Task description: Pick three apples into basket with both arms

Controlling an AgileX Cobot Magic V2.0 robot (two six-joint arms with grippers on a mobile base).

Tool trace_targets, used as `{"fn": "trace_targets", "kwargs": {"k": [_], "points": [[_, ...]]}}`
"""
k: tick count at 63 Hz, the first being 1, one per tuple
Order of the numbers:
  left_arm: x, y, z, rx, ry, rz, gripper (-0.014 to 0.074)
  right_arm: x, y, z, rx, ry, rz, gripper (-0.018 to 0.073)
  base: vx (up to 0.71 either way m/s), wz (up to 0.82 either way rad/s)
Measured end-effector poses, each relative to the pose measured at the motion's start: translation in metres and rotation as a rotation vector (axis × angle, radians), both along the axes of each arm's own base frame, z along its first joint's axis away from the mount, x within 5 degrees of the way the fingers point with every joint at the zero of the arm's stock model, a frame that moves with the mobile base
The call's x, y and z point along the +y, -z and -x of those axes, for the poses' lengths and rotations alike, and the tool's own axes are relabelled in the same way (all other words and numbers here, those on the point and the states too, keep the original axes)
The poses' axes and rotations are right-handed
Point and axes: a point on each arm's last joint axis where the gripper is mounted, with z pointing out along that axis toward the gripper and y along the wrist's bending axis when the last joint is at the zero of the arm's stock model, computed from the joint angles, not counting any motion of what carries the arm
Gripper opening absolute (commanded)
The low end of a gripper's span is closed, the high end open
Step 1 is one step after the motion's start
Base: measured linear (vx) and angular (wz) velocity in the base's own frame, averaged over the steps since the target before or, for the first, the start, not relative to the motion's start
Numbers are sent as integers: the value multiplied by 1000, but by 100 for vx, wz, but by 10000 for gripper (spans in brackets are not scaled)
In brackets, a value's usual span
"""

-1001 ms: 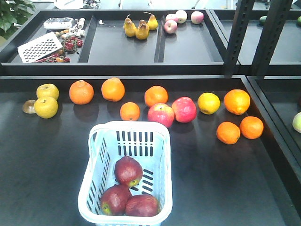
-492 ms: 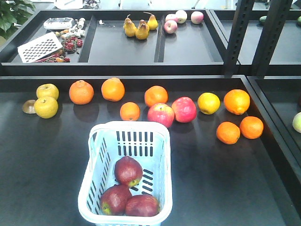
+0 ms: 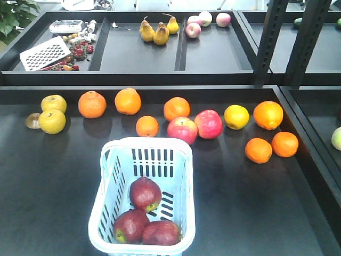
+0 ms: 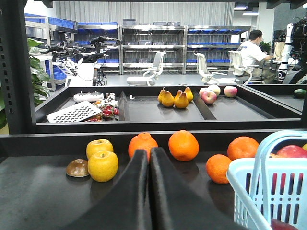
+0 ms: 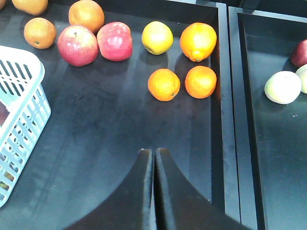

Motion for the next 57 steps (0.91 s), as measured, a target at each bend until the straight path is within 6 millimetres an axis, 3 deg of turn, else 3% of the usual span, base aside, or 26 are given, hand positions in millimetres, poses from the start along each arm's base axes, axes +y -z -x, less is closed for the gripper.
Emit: {"fn": "trace_targets", "kwargs": {"k": [24,39,46,57], "points": [[0,0,0,0,0,0,-6,0,-1,1,-4,0,0,-8,0,0],[0,0,0,1,0,0,-6,-3,-10,30,-158,10,32,-8,0,0],[0,0,0,2,0,0,-6,-4,3,43,-300,17,44,-8,0,0],[0,0,0,3,-1,0,-6,-4,52,56,-451,20,42,-8,0,0]]}}
